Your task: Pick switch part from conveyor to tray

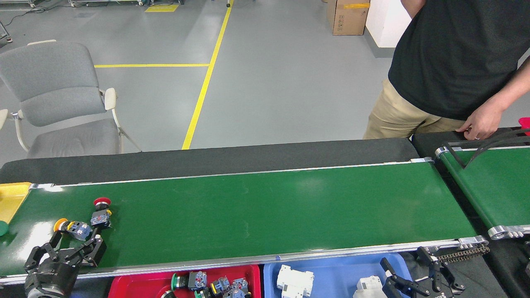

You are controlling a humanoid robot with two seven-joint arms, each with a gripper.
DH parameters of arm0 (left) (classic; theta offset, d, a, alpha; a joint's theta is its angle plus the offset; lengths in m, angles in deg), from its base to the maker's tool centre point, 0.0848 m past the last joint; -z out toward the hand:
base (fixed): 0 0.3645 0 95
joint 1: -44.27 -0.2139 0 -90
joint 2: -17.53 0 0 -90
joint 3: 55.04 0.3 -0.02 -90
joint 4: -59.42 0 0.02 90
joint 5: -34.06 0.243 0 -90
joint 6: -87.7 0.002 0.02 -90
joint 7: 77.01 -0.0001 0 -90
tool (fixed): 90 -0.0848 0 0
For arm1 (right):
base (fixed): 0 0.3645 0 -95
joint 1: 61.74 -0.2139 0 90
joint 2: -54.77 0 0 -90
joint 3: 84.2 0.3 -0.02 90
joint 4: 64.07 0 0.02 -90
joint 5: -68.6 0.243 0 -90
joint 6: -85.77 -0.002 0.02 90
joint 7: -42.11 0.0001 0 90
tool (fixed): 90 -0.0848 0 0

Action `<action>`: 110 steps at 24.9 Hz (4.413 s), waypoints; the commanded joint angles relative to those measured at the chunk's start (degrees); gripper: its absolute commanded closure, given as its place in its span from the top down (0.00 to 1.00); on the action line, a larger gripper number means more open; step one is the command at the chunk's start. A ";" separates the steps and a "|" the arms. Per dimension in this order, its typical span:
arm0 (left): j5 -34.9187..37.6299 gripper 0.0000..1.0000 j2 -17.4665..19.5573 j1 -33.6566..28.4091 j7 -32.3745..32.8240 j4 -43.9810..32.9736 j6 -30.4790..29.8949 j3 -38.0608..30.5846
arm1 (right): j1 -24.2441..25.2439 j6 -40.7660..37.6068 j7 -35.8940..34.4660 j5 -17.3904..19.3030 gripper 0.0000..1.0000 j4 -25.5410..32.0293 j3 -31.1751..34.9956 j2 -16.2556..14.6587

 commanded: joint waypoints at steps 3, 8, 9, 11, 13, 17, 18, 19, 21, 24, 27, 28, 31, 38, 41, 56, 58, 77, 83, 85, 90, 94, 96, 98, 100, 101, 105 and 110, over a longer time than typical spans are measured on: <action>-0.31 0.33 0.65 0.82 -1.09 1.02 1.02 -0.36 | -0.60 -0.20 0.00 0.01 1.00 0.60 -0.41 -0.40; -2.15 0.17 0.30 0.38 -1.17 0.41 0.05 -0.45 | -0.43 -0.20 0.09 0.01 1.00 0.60 -0.41 -0.40; -3.38 0.16 0.30 -0.23 -1.26 -0.64 -0.65 0.08 | -0.34 -0.20 0.00 0.01 1.00 0.60 -0.41 -0.40; -4.97 0.15 0.21 -2.70 -1.26 -4.16 -3.38 0.16 | -0.25 -0.20 0.09 0.10 1.00 0.60 -0.41 -0.31; -5.32 0.15 -0.40 -8.40 -1.26 -13.12 -7.77 0.16 | -0.16 -0.11 0.00 0.10 1.00 0.60 -0.41 -0.23; -5.32 0.19 -5.41 -21.23 -0.82 -30.43 -19.46 0.43 | -0.25 -0.11 0.00 0.27 1.00 0.60 -0.41 -0.14; -5.32 0.19 -7.35 -24.05 -0.65 -33.69 -22.80 0.69 | -0.34 -0.11 0.09 0.27 1.00 0.60 -0.41 -0.14; -5.14 0.21 -9.02 -26.60 -0.56 -36.24 -26.49 1.40 | -0.43 -0.11 0.09 0.27 1.00 0.60 -0.41 -0.14; -5.14 0.31 -10.95 -30.91 -0.56 -40.20 -30.63 4.38 | -0.43 -0.11 0.09 0.27 1.00 0.60 -0.41 -0.05; -4.97 0.80 -12.36 -32.49 -0.56 -41.69 -30.63 8.07 | -0.43 0.06 0.00 0.54 1.00 0.60 -0.15 -0.05; -5.05 1.00 -13.24 -31.88 -0.56 -41.78 -29.75 8.51 | -0.43 0.06 0.00 0.62 1.00 0.60 0.11 -0.05; -5.05 1.00 -13.15 -31.79 -0.65 -41.69 -29.39 8.34 | -0.43 0.06 0.00 0.71 1.00 0.69 0.11 -0.05; -5.32 1.00 -13.24 -31.61 -0.65 -41.78 -28.87 6.41 | -0.34 0.24 0.00 0.80 1.00 0.69 0.29 -0.05; -5.49 1.00 -11.48 -29.33 -0.65 -38.09 -5.31 -2.20 | -0.34 0.33 0.00 0.80 1.00 0.69 0.29 -0.05; -5.41 1.00 -10.95 -28.89 -0.65 -36.51 -5.31 -5.37 | -0.34 0.41 0.09 0.71 1.00 0.69 0.29 -0.05; -3.12 1.00 0.39 -9.29 3.92 -15.85 -0.39 -5.64 | -0.43 0.24 0.09 0.80 1.00 1.39 0.20 0.13; -3.21 1.00 2.06 -7.62 4.36 -12.60 -0.39 -5.64 | -0.43 0.15 0.09 0.80 1.00 1.48 0.20 0.21; -3.56 0.94 15.94 12.77 4.01 25.81 0.58 -6.08 | -2.54 -0.38 1.76 0.80 1.00 1.30 -0.50 -0.14; -3.65 0.60 15.15 12.77 3.75 27.30 0.49 -4.32 | -2.62 -0.38 1.85 0.80 1.00 1.13 -1.29 -0.14; -3.82 0.44 14.62 12.77 3.57 27.39 0.40 -4.32 | -2.62 -0.38 1.85 0.80 1.00 1.13 -1.29 -0.14; -4.79 0.26 13.31 12.77 3.57 26.77 0.40 -4.41 | -2.62 -0.38 1.85 0.80 1.00 1.13 -1.29 -0.14; -4.88 0.24 12.87 12.69 0.50 26.69 0.49 -4.32 | -2.54 -0.38 1.85 0.80 1.00 1.04 -1.29 -0.23; -4.88 0.20 12.34 12.51 0.06 26.51 0.40 -4.32 | -2.45 -0.38 1.85 0.80 1.00 1.13 -1.29 -0.23; -4.97 0.17 11.99 12.42 -0.29 25.28 -0.30 -4.32 | -2.18 -0.38 1.85 0.80 1.00 1.13 -1.29 -0.05; -4.97 0.16 11.28 11.81 -0.38 22.12 -0.65 -4.23 | -2.27 -0.29 1.93 0.80 1.00 1.13 -1.29 0.13; -4.97 0.16 10.67 10.84 -0.38 19.22 -1.88 -4.23 | -2.27 -0.03 1.93 0.80 1.00 1.13 -1.29 0.13; -5.32 0.65 4.87 4.87 3.39 -0.90 -7.95 -4.23 | -2.36 1.64 1.93 0.98 1.00 1.21 1.16 0.30; -5.14 1.00 -3.48 -9.64 8.06 -28.51 -9.18 -0.89 | -2.27 6.74 1.76 0.98 1.00 2.09 6.88 1.62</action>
